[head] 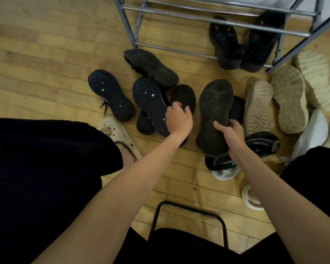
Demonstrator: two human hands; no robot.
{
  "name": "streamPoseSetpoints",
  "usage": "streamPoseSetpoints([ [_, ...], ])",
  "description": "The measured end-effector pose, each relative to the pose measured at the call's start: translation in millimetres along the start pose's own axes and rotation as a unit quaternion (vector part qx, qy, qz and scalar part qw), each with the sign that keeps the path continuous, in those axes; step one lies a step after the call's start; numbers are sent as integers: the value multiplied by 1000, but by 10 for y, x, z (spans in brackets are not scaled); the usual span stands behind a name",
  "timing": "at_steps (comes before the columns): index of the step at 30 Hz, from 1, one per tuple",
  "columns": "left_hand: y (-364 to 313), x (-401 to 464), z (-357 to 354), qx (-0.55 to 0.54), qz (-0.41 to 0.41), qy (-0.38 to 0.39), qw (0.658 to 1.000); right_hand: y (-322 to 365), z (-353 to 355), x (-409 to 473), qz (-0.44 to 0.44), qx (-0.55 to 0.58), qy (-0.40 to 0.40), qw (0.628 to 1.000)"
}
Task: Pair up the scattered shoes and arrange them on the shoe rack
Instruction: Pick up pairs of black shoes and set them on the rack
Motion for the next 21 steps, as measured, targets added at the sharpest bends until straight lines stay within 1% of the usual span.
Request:
streamPoseSetpoints([
  [1, 38, -36, 165, 56, 22, -88, 994, 1, 2, 33, 4, 5, -2, 1000],
  [2, 119, -53, 278, 95, 58, -135, 984, 10, -4, 56, 6, 10, -4, 1000],
  [3, 244, -38, 341, 109, 110, -140, 978, 18, -11, 77, 6, 16, -5, 1000],
  [4, 399, -2, 355, 102, 168, -115, 974, 24, -20, 93, 5, 21, -7, 1000],
  [5, 552, 20, 343, 71, 224, -81, 969, 24, -30, 107, 2, 26, -10, 1000],
  [7, 787, 48, 284, -48, 312, -30, 948, 14, -54, 132, -3, 33, -14, 999],
  [8, 847, 62, 228, -125, 334, -15, 934, 13, -66, 135, -4, 33, -14, 999],
  [9, 874, 75, 169, -184, 339, -5, 923, 8, -76, 135, -5, 30, -12, 999],
  [10, 874, 95, 127, -209, 334, 1, 919, 5, -86, 130, -5, 27, -9, 1000],
  [13, 844, 109, 83, -195, 311, 2, 930, 0, -110, 106, -6, 19, 7, 1000],
  [17, 824, 78, 121, -208, 319, 0, 925, 5, -172, 72, -7, 12, 31, 999],
  [19, 849, 78, 203, -255, 320, -25, 912, 22, -205, 60, -4, 11, 38, 999],
  [21, 869, 66, 342, -292, 312, -71, 901, 47, -245, 52, -1, 11, 42, 999],
])
Point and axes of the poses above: each hand's wrist, its own x-axis towards the middle knuckle, its own z-axis out of the back of the hand, y = z × x, the point moved 8 cm from there along x, towards the middle knuckle, and after that the axes turned 9 degrees about y, right-handed, at the moved point
